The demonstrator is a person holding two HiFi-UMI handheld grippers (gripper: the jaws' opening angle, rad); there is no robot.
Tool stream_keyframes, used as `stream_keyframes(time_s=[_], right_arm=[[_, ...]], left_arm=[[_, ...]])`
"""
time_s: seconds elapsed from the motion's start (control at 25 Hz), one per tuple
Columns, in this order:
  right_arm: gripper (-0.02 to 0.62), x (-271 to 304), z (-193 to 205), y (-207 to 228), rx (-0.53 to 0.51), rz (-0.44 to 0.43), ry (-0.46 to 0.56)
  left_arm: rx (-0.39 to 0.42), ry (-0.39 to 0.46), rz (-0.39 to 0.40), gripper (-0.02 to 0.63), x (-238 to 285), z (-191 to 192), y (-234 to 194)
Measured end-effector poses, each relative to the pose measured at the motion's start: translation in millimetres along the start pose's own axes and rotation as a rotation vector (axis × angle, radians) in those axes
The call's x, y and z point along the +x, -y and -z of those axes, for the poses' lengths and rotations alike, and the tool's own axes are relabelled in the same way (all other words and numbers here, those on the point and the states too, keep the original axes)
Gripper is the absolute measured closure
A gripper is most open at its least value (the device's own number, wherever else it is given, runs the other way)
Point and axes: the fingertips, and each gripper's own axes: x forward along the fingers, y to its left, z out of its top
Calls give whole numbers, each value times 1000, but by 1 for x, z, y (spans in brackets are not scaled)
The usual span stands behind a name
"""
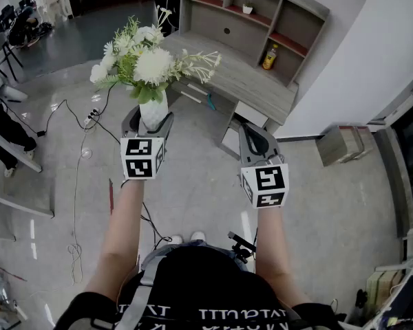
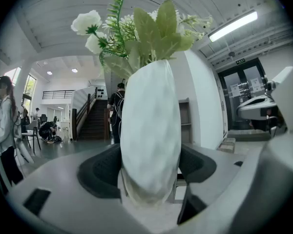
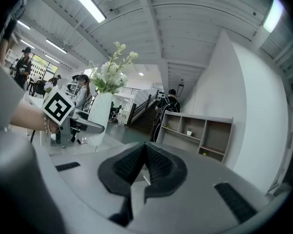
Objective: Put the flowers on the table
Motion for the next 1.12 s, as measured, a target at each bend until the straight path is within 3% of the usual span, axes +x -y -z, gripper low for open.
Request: stream_keyframes(time_s=[0.2, 0.6, 0.92, 1.12], right_arm=[[581, 0, 2, 1, 64, 7, 26], [581, 11, -12, 1, 32, -4, 95], [581, 18, -3, 8, 32, 2, 53], [581, 9, -11, 19, 66, -45, 1]], left_arm=[[8, 23, 11, 252, 1, -6, -1], [4, 48, -2, 252, 8, -4, -1], [-7, 48, 0, 252, 14, -2, -2], [-42, -19, -38, 252, -3, -4, 8]])
